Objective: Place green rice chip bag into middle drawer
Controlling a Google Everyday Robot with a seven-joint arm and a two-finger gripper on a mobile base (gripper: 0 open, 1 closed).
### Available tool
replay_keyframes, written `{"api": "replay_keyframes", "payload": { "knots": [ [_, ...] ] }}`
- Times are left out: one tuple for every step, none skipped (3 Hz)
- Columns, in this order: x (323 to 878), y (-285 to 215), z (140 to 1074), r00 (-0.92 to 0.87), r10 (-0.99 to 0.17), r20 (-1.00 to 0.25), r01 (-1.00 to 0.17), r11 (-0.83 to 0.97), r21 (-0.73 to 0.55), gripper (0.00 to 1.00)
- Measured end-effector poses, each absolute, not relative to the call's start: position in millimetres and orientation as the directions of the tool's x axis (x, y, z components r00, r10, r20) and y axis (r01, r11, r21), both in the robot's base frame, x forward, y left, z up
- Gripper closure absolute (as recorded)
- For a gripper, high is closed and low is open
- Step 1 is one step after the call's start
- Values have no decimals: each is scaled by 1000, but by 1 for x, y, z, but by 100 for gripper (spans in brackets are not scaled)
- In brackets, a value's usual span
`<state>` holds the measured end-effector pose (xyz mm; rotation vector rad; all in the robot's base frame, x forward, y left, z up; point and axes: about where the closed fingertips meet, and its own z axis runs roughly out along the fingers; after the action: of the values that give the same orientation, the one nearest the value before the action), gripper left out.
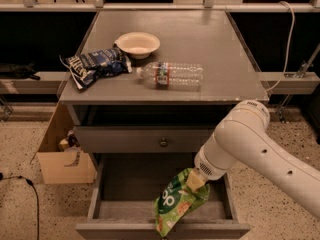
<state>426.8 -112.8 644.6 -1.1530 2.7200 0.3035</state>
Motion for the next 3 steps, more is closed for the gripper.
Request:
{"api": "replay_keyframes", "payload": {
  "knots": [
    [451, -104, 628, -708, -674, -211, -705, 693, 151, 100],
    [476, -114, 598, -760, -626, -175, -650, 731, 207, 100],
    [483, -120, 593, -777, -606, -171, -629, 747, 216, 100]
  ]
}}
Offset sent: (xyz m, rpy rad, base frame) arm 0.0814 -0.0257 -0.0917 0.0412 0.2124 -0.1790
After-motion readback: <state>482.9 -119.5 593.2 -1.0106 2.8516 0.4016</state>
